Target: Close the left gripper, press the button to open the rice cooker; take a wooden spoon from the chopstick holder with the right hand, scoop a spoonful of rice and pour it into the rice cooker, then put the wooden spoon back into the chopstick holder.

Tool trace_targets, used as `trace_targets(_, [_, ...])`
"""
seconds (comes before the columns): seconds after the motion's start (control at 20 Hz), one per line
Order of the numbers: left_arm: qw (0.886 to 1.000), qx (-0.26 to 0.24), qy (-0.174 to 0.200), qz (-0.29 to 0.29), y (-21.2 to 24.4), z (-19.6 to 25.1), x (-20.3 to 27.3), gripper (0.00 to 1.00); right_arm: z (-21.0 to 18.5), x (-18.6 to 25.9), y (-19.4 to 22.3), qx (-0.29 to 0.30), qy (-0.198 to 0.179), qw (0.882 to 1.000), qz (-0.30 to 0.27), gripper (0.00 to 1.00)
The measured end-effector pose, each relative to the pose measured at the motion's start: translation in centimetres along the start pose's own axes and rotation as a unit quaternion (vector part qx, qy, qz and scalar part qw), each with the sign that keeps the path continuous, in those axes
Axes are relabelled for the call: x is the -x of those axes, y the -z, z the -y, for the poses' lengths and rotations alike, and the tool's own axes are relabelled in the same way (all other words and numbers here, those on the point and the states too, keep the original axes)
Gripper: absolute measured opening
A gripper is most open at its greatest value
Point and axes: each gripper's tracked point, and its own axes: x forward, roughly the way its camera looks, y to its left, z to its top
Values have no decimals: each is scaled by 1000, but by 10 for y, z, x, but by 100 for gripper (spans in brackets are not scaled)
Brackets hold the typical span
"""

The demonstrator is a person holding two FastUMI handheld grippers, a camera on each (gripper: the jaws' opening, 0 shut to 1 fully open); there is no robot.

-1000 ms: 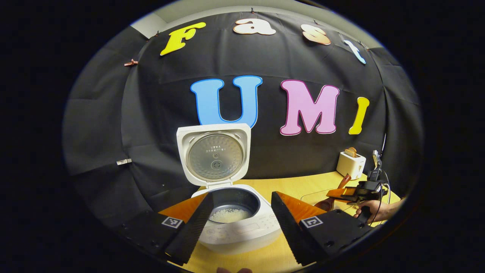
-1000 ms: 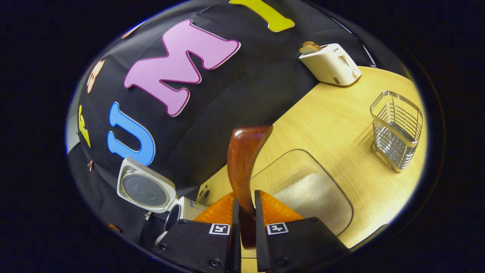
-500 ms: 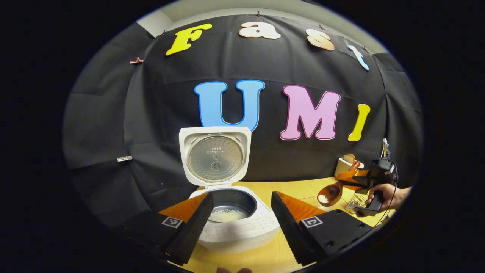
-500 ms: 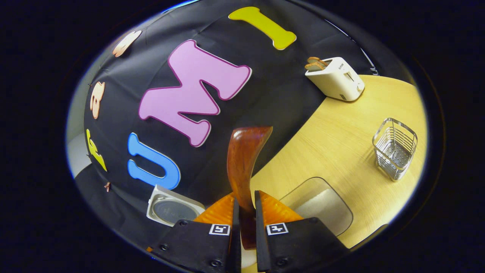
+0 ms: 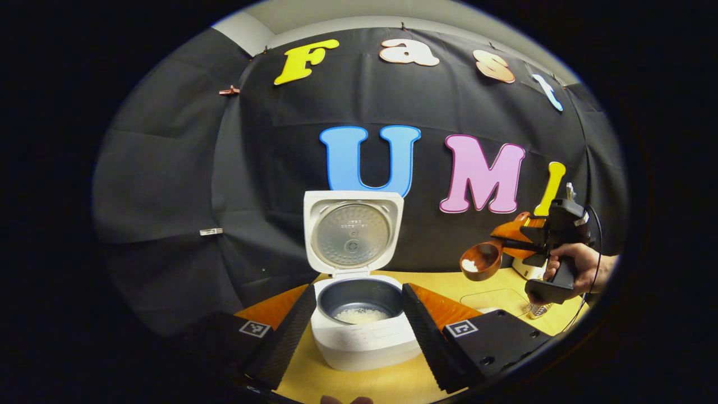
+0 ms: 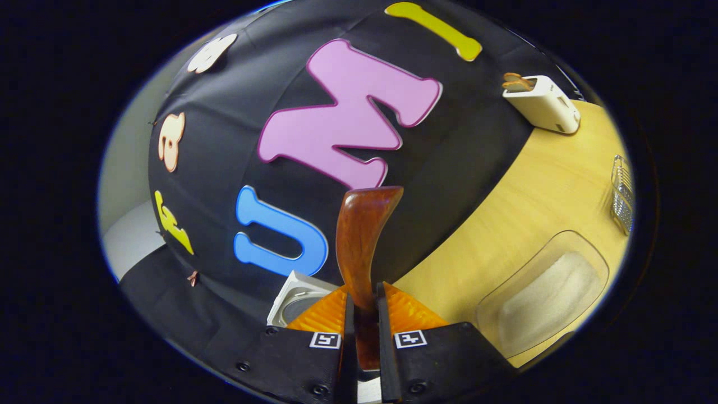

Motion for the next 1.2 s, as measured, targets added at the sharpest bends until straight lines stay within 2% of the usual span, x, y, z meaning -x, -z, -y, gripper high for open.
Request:
trace_targets(0.25, [1000, 4, -28, -2, 6, -24, 15, 98, -52, -35, 50, 28, -34, 999, -27, 20])
trace_targets(0.6, [998, 24, -59, -6, 14, -52, 21, 98, -71, -85, 113, 92, -38, 993, -60, 20])
trace_targets(0.9, [996, 38, -77, -10, 23, -74, 19, 96, -78, -102, 143, 187, -42, 978, -81, 20])
trace_targets(1.2, [995, 45, -89, -7, 25, -89, 16, 98, -83, -113, 161, 250, -46, 963, -92, 20])
